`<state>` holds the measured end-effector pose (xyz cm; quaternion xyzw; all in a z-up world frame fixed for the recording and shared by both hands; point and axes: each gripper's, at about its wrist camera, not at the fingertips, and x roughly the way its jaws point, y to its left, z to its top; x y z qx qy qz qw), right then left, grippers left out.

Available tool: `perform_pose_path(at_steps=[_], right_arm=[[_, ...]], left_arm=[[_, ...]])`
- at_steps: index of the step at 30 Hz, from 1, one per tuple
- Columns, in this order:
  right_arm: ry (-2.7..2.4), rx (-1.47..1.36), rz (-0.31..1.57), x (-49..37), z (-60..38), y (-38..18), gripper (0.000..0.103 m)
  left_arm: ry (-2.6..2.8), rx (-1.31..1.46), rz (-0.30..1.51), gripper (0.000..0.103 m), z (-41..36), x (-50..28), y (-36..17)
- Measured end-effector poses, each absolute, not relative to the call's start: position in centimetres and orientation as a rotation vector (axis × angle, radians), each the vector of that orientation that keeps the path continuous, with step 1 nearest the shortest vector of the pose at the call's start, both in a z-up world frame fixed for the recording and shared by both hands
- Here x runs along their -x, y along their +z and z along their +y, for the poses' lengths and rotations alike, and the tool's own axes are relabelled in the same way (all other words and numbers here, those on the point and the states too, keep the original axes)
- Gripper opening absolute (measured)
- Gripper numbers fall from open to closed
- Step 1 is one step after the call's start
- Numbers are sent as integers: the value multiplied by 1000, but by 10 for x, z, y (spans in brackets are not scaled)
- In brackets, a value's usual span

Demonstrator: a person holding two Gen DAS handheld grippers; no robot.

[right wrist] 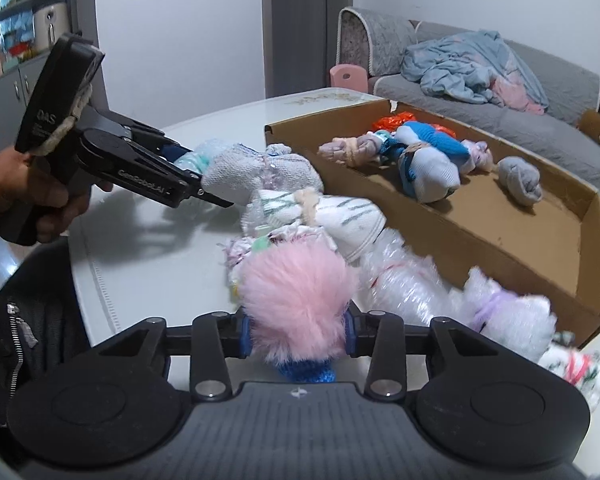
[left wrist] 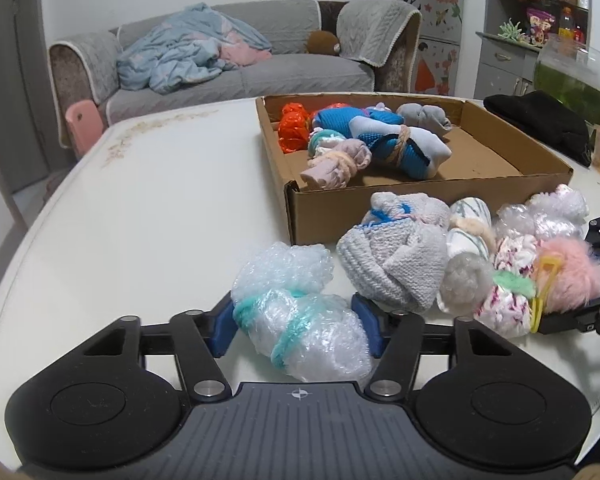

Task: Organize objects
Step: 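Grasp the pink fluffy pompom sock with the right tool while the left grasps the teal bubble-wrap bundle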

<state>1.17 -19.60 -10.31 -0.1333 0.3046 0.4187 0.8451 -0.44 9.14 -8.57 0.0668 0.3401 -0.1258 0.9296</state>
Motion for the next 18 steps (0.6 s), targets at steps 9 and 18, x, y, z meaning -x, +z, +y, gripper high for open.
perform_pose_path(at_steps=[9,18], right_arm=[[872,194,649,0,-215,-97,36],[834,148,623,1,-236,-75,36]], left_arm=[[-204,-101,715,62,99,36,-82],[-233,-106,680,62,92,57,-51]])
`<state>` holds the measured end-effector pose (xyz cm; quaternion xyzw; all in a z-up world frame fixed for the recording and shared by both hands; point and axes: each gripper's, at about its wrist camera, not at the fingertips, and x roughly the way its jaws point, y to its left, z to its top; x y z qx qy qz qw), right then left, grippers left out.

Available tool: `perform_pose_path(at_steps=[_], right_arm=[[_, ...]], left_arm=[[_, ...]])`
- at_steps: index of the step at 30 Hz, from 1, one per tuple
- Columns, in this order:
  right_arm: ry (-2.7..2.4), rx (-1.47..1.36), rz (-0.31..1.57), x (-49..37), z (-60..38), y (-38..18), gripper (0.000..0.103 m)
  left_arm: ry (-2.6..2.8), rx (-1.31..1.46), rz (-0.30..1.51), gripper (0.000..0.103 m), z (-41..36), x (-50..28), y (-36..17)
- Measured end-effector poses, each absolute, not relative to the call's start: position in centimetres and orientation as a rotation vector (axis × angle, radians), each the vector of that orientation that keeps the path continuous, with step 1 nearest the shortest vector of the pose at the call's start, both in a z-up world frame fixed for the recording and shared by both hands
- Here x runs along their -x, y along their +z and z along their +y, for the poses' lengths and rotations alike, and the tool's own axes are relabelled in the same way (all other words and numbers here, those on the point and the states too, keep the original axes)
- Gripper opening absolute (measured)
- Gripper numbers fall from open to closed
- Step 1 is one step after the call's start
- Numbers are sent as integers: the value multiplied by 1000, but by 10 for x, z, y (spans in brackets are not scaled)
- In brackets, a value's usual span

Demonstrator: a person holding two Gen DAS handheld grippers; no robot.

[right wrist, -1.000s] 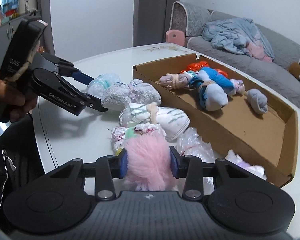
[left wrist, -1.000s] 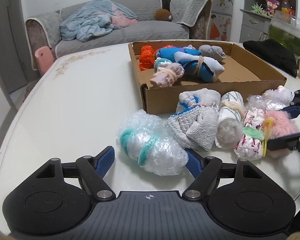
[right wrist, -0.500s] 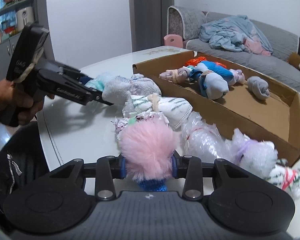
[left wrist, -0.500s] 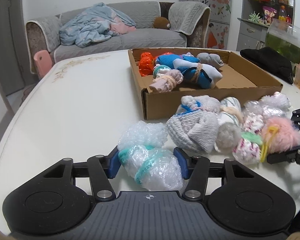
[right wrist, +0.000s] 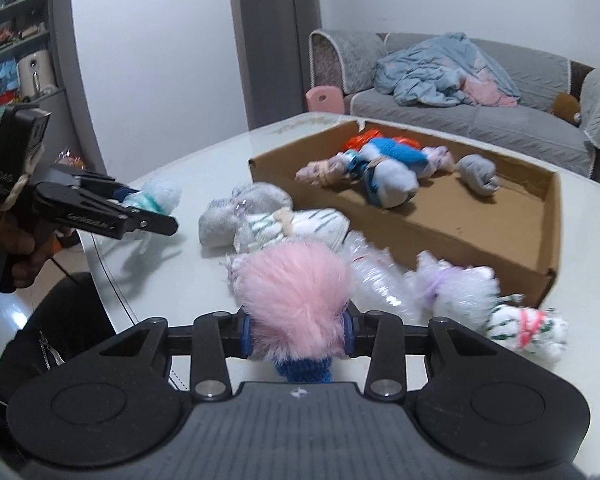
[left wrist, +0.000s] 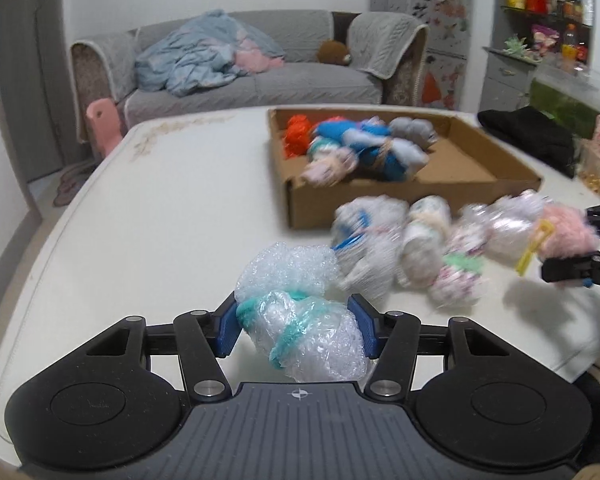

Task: Organize objects
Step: 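Grasp the pink fluffy pompom sock with the right tool while the left grasps the teal bubble-wrap bundle, then carry both held items into the tray and open both tools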

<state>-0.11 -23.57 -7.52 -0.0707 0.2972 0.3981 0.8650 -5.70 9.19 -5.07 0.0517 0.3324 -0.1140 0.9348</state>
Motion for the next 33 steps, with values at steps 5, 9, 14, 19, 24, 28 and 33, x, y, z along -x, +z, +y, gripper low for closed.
perform_pose_path(at_steps=[5,9,14,19,24,28,33], right_arm=[[803,122,593,-7,-248,-49,36],[800,111,561,-14,-253,-25,36],[787,120,521,-23,-256,-9,36],[778,127,506,-36,-262,-1,36],[749,130,498,-61,-266,5,36],[718,151,498,-91,-266,10,36],[683,164,520,-131,-268,11,36]], left_arm=[[-286,-145,632,62,70,55,-11],[-320,-175,619,62,51,40,11],[-359,-191,611,62,28,25,24],[-404,-208,604,62,5,6,34],[-459,-223,608,62,-25,-20,40],[-489,-254,604,62,-54,-52,43],[-516,-245,659,62,-81,-103,29]])
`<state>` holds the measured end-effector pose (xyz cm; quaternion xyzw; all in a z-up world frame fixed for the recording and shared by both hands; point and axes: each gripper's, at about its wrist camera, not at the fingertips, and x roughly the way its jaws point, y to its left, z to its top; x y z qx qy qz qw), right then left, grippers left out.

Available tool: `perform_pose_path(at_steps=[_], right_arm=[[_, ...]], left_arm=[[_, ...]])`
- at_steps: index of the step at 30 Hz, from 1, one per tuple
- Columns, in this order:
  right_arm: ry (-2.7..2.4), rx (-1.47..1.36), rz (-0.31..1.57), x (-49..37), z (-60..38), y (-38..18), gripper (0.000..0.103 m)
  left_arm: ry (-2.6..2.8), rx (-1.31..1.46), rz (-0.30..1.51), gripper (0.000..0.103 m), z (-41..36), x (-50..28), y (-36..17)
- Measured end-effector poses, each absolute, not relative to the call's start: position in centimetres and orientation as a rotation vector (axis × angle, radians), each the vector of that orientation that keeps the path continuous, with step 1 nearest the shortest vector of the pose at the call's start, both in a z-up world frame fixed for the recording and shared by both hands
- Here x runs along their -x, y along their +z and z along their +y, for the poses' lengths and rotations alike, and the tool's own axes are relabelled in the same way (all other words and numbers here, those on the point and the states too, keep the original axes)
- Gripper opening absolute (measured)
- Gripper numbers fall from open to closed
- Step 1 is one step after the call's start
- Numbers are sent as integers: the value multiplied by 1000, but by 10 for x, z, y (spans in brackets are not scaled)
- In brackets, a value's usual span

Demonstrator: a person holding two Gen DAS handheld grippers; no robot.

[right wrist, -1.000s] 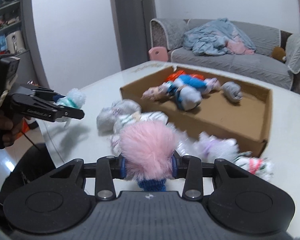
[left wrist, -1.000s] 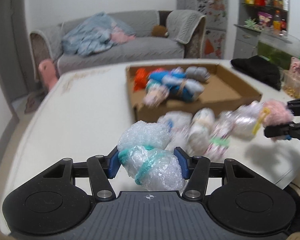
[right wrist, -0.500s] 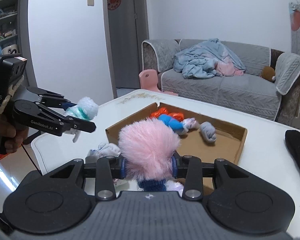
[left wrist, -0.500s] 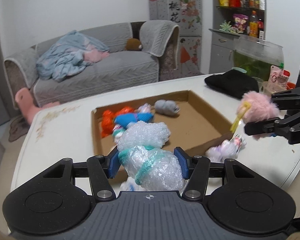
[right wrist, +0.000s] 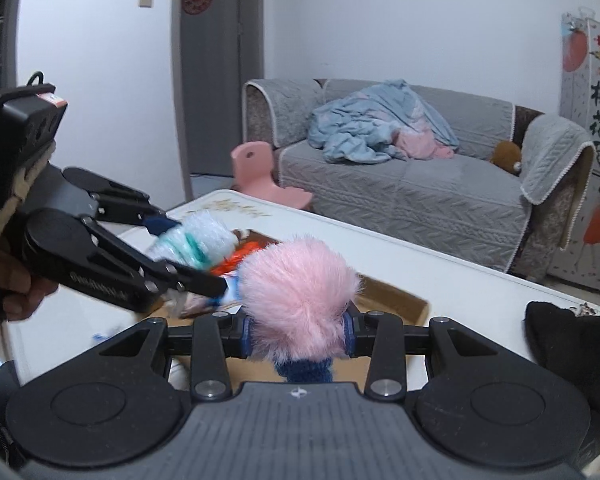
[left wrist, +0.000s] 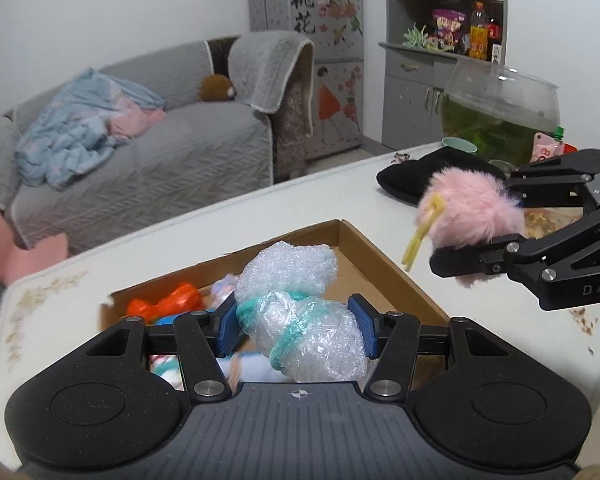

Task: Organize objects
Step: 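Carry both held items into the tray and open both tools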

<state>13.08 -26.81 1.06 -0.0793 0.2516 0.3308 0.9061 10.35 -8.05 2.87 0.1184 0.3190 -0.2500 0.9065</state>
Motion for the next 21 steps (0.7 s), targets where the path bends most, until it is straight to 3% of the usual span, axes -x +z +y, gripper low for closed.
perform_pose_path(at_steps=[13,21], right_arm=[[655,200,692,-230,-260,-38,36],[656,240,757,-251,-251,-62,36]], left_arm=[[-537,-247,875,62,-114,-198,-56],[-510,-274,886,62,-116,-222,-76]])
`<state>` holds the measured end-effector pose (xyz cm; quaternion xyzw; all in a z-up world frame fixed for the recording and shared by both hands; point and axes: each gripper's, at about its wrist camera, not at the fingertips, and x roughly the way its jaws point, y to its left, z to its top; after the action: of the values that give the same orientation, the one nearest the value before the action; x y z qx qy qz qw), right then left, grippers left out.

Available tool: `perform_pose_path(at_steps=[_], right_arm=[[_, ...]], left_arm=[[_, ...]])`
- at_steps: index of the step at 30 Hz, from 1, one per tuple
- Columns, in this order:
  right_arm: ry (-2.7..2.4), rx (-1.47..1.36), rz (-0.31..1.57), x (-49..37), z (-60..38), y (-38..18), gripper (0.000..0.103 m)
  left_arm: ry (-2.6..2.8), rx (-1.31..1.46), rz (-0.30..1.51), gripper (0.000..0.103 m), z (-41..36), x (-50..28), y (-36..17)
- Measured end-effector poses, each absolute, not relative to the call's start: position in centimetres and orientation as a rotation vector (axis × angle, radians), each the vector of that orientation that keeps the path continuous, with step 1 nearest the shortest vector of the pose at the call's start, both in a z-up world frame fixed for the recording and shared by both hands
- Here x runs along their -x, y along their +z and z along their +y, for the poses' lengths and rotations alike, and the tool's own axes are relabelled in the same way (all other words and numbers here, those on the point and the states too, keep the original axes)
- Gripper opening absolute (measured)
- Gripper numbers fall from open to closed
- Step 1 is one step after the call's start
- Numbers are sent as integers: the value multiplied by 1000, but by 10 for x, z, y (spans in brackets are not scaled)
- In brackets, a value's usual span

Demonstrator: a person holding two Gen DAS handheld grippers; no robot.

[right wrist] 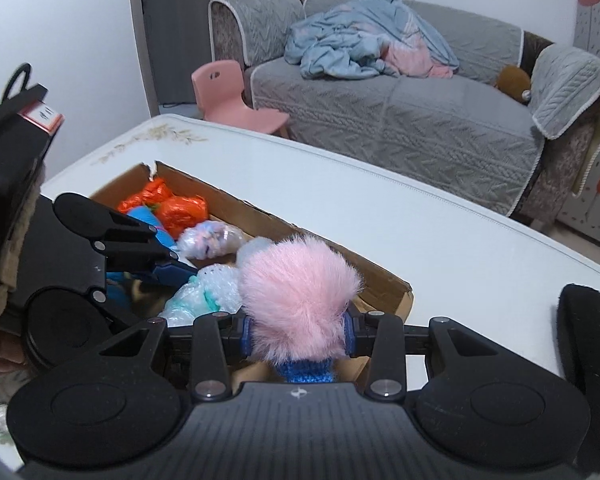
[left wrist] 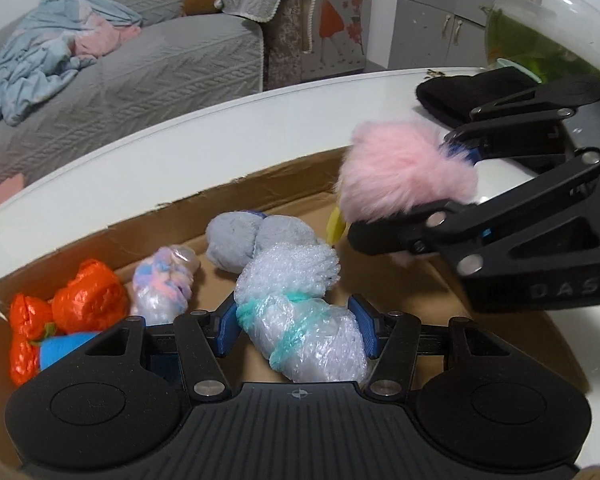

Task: Organize objects
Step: 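Carry both held items into the tray and open both tools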

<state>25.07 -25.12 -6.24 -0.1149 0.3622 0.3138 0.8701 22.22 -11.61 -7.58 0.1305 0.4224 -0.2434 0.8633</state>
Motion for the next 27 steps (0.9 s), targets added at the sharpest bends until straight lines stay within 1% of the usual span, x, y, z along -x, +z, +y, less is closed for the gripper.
perform_pose_path(at_steps=[8,12,17,21,27], right_arm=[[639,278,798,-267,-247,-76,37],[632,280,815,-271,-250,-77,37],[636,297,847,-273,-249,-73,40],[634,310,852,-273,-247,-73,40],[634,319,841,-273,-246,-69,46]], left_arm=[[-499,-257,872,63,-119,-228,-79],[-495,-255,874,63,-121,-231,-78],[-493,-259,876,64,-121,-234,-78],[-484,-262,877,66,-122,-234,-78],[-484,-274,876,69,-123,-232,-77]])
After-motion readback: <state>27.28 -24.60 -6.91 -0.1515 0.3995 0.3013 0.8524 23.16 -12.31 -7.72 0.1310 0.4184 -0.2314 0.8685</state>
